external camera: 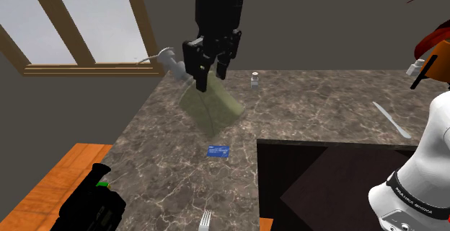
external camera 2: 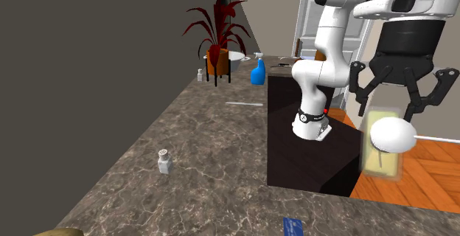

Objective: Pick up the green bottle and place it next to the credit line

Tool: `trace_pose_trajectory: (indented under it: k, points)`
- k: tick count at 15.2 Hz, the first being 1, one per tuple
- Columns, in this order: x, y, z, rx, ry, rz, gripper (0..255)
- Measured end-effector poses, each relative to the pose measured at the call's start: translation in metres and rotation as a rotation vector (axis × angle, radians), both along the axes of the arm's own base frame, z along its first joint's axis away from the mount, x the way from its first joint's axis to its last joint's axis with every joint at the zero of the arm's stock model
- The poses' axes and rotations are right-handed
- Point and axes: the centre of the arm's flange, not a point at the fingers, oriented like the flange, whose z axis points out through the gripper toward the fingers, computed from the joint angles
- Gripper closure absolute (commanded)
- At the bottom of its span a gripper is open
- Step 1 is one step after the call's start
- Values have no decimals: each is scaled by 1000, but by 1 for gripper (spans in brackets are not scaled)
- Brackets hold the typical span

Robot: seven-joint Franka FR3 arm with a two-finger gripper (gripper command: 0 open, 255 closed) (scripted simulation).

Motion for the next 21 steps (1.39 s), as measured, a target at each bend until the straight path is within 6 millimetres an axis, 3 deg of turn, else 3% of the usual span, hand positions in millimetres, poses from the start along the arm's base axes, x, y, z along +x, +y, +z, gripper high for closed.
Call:
trace_pose_trajectory:
  k: [21]
  points:
    - [0,0,-111,0,0,0,255]
